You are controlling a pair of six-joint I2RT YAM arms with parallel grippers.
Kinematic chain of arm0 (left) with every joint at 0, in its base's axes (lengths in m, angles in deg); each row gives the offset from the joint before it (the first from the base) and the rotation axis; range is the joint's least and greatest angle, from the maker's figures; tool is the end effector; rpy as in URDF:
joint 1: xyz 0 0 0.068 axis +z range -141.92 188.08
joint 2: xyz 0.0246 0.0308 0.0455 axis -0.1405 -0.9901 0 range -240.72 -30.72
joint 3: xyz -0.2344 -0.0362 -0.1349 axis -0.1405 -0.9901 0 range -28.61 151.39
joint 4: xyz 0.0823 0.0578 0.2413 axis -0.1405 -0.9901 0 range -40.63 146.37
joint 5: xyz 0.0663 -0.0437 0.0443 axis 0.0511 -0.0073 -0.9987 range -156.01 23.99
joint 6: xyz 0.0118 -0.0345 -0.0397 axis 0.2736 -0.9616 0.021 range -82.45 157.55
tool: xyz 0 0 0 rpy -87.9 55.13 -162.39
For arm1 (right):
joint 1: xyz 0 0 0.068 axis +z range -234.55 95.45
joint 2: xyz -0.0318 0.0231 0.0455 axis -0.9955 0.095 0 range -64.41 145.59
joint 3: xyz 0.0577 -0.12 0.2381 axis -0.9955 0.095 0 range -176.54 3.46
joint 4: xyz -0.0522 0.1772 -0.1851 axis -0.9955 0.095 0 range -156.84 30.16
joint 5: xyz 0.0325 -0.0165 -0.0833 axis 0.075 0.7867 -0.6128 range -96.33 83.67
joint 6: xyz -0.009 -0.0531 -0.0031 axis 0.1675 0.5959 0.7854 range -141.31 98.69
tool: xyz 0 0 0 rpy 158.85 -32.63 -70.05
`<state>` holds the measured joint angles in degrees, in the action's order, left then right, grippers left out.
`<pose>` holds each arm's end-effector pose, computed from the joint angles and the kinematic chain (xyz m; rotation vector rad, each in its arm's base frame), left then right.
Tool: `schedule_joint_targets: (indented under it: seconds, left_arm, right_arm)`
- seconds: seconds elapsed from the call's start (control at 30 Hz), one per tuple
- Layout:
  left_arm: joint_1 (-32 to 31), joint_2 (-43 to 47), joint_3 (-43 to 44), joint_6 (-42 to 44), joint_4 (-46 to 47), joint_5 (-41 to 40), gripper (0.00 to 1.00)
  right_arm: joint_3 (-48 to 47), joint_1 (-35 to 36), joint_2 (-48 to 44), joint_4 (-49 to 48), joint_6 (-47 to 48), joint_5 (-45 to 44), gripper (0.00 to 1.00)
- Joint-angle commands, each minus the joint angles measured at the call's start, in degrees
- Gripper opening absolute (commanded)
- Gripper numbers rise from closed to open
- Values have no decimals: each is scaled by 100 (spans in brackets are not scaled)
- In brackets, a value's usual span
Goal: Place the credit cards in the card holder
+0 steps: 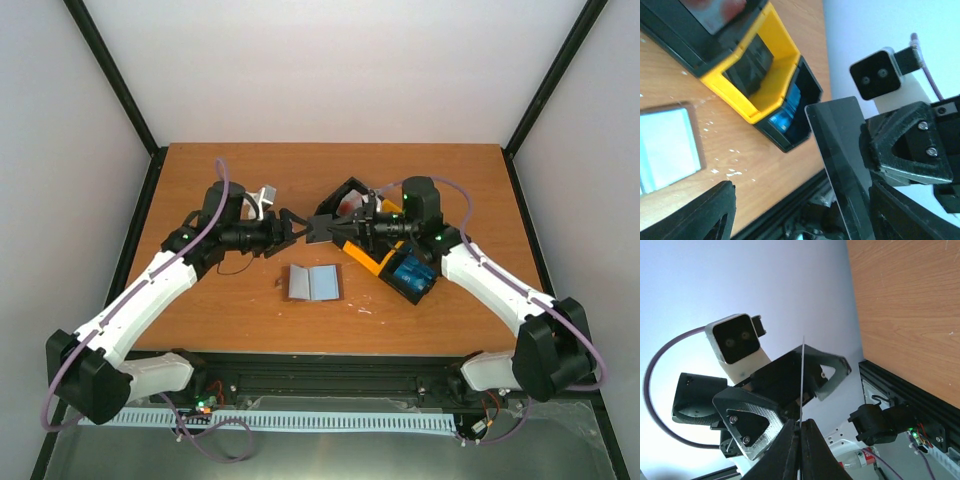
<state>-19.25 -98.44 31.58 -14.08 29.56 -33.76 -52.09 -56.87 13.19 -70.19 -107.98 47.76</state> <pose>0.2192 -0.1346 0.3265 -0.1465 2.4109 -1.3341 0.2549 0.1661 0.3045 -0.3879 -2.3459 -1.9634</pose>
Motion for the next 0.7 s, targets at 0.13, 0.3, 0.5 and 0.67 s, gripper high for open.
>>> schedule_joint_targets:
  seconds: [0.13, 0.3, 0.5, 0.67]
  left_arm:
    - [70, 195, -610, -1575, 2053, 1663, 56]
    - [71, 173, -904, -1902, 2536, 2022, 41]
    - [70, 156, -1109, -2056, 2869, 2033, 24]
    - [70, 66, -1163, -2080, 3072, 2038, 18]
  right_arm:
    - [215, -17, -418, 152, 118, -188, 3]
    - [264, -21, -515, 446, 505, -194, 3]
    - [233, -9, -518, 410, 796, 12, 3]
    - [311, -10, -565, 455, 966, 187, 3]
